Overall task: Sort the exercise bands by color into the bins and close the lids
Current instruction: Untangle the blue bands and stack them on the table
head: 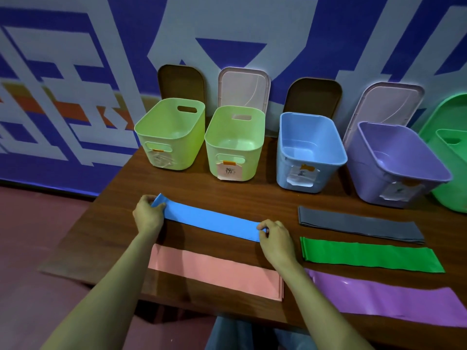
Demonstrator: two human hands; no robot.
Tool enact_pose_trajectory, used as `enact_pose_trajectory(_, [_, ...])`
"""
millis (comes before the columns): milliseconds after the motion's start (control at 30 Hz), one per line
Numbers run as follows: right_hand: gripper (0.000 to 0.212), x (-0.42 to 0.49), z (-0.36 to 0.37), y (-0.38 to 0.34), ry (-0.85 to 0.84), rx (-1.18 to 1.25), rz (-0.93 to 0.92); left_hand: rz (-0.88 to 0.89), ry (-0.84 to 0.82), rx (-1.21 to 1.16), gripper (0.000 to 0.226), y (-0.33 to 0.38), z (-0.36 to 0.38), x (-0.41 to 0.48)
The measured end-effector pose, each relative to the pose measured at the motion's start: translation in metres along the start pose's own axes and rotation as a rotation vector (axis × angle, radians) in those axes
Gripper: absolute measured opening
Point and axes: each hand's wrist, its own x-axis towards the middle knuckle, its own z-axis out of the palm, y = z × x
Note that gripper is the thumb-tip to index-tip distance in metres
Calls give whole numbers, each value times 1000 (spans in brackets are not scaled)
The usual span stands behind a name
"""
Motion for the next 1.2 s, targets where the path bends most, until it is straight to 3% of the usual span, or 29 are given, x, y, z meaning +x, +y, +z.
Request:
enact_pose_trajectory(500, [18,-2,7,3,70,63,3,-8,14,37,19,-3,2,8])
enact_pose_trajectory(667, [18,-3,5,0,73,49,19,82,9,182,18,-3,4,6])
enact_pose_trajectory(800, [33,3,0,-2,26,33,69,222,18,394,13,-4,5,3])
enact_pose_trajectory(900, [38,9,-4,-3,-35,3,120,278,59,497,30,-6,3,6])
enact_pose_trajectory(1033, [34,16,-4,-6,-95,-61,164,133,59,572,54,-10,-4,14])
enact_pose_trajectory(1200, [33,17,-3,-12,-114,-74,202,31,7,544,52,-14,-1,15])
